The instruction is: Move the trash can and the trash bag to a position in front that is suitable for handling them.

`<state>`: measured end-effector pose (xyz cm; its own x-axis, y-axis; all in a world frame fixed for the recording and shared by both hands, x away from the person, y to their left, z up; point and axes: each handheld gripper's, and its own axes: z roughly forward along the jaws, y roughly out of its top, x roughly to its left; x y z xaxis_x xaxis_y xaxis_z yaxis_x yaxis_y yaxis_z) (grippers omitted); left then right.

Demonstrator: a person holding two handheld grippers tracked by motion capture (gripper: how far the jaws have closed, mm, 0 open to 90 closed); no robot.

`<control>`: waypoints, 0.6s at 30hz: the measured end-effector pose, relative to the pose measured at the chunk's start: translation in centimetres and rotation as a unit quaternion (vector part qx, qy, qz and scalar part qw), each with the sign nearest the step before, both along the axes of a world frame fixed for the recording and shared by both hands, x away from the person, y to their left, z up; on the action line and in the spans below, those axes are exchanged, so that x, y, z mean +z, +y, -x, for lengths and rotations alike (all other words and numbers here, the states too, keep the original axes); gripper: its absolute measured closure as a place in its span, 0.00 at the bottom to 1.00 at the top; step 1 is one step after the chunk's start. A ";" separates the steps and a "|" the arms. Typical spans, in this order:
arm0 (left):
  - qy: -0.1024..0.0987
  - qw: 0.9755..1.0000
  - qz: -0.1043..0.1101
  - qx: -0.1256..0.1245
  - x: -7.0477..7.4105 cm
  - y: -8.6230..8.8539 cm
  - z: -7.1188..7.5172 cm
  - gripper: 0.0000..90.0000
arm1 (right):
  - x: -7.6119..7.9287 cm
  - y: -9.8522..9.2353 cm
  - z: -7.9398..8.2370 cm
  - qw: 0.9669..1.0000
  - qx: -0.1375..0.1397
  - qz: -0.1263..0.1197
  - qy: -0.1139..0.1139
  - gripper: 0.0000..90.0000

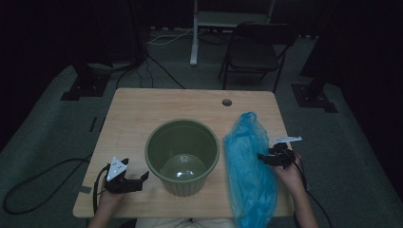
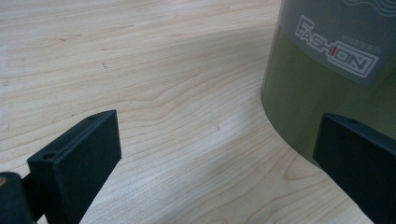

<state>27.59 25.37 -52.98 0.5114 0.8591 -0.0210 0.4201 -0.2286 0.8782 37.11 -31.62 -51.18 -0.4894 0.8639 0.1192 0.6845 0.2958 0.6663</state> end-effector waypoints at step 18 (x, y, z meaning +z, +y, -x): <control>-0.002 1.000 -0.001 -0.005 0.1 -0.1 0.0 0.02 | -1.6 2.2 -4.2 0.996 -0.083 0.002 0.041 0.18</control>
<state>27.57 25.27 -52.91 0.5196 0.8542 -0.0181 0.4150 -0.2337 0.8793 41.28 -29.40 -52.81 -0.3280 0.9327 0.1499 0.7764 0.1757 0.6053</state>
